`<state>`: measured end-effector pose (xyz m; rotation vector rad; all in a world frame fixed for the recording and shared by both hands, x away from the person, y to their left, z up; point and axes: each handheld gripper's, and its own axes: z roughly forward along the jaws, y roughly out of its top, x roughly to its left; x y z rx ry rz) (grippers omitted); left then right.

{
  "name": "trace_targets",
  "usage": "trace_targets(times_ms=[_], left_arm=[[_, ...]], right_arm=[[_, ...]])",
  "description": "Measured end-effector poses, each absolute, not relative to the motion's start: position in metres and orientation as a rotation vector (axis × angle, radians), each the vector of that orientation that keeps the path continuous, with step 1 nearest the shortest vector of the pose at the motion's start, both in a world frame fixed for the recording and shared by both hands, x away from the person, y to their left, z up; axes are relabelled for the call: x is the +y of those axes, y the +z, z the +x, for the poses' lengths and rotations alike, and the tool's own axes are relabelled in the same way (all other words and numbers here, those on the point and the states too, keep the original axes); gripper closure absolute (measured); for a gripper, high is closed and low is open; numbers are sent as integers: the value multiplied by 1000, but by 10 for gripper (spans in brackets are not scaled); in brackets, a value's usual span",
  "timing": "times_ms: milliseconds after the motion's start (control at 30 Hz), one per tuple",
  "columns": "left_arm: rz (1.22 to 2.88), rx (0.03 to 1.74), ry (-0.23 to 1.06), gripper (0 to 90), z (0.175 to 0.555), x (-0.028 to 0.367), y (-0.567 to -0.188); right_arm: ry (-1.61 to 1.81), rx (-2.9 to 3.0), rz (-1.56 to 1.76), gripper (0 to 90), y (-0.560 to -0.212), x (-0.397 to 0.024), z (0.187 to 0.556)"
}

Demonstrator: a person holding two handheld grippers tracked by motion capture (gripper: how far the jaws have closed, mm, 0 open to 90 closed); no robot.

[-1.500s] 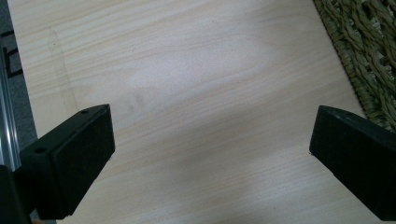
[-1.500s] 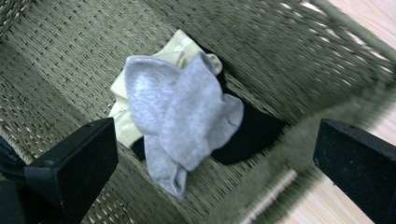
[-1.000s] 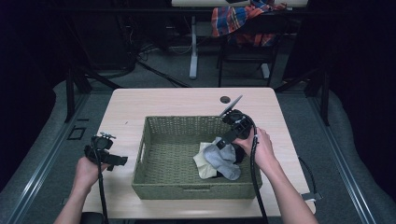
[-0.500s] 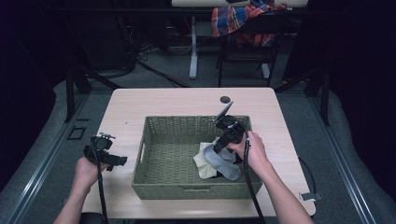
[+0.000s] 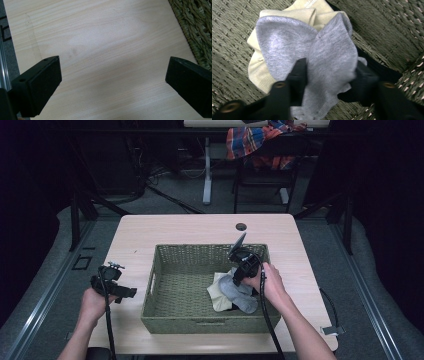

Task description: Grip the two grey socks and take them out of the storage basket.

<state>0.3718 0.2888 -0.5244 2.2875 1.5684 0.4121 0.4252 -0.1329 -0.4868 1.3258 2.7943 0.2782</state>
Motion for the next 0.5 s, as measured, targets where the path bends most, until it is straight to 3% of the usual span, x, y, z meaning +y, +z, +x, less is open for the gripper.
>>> trace_targets(times_ms=[33, 67, 133, 500], left_arm=[[2286, 1567, 416, 7, 372, 289, -524], [2284, 1566, 416, 7, 372, 289, -524], [2285, 1563, 422, 7, 371, 288, -523], [2285, 1570, 417, 7, 371, 289, -524]], right_arm=[[275, 2797, 1326, 604, -486, -134, 425], [277, 2805, 1321, 722, -485, -136, 425], [276, 2809, 1314, 774, -485, -137, 425], [356, 2799, 1292, 801, -456, -148, 420]])
